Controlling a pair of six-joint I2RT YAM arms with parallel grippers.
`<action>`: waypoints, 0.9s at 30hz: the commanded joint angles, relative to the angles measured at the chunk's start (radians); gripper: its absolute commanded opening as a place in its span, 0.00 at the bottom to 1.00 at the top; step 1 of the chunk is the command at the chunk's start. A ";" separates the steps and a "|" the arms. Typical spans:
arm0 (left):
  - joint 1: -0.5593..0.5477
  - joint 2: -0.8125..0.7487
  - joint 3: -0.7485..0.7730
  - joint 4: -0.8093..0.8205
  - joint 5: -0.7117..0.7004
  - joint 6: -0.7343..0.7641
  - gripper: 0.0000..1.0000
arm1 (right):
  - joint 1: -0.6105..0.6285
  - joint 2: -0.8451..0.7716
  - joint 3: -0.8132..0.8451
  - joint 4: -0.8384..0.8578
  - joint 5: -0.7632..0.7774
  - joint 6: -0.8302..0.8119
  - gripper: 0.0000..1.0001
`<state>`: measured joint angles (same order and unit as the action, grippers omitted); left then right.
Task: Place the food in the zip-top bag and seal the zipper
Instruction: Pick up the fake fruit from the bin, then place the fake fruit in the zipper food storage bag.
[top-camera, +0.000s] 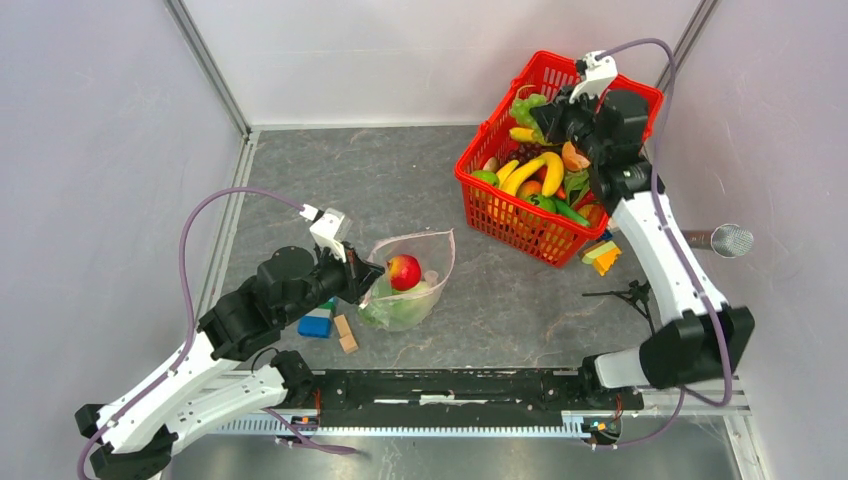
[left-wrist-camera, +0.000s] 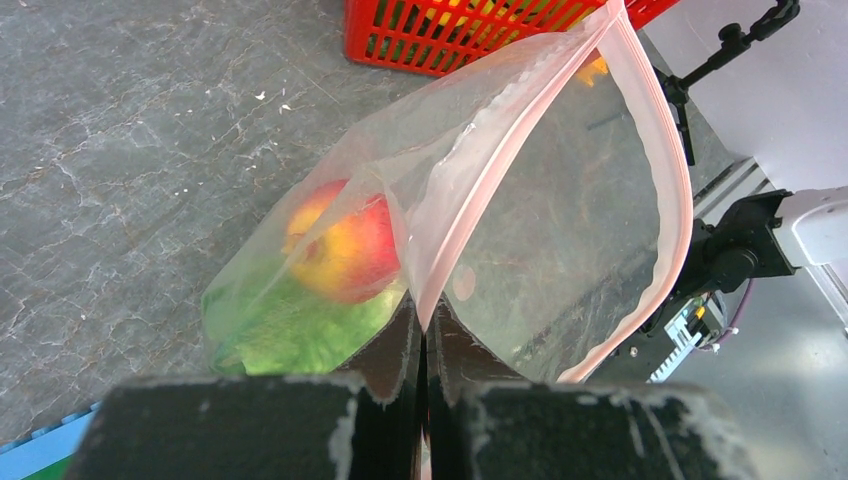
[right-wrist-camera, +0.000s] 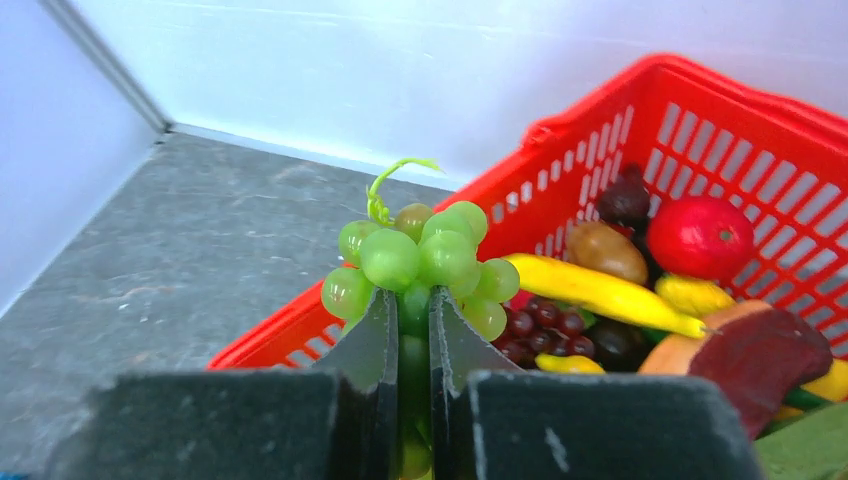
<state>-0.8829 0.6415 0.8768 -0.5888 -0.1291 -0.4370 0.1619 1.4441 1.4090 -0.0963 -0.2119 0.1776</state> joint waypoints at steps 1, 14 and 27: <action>0.001 -0.001 0.004 0.015 -0.030 -0.034 0.02 | 0.022 -0.127 -0.087 0.075 -0.115 0.004 0.00; 0.001 -0.007 0.002 0.020 -0.083 -0.049 0.02 | 0.290 -0.520 -0.398 0.339 -0.544 0.194 0.00; 0.001 0.028 0.053 0.005 -0.023 -0.048 0.02 | 0.728 -0.366 -0.263 -0.051 -0.235 -0.107 0.02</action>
<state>-0.8829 0.6544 0.8787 -0.5964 -0.1783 -0.4572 0.7937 0.9989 1.0264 0.0265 -0.6319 0.2047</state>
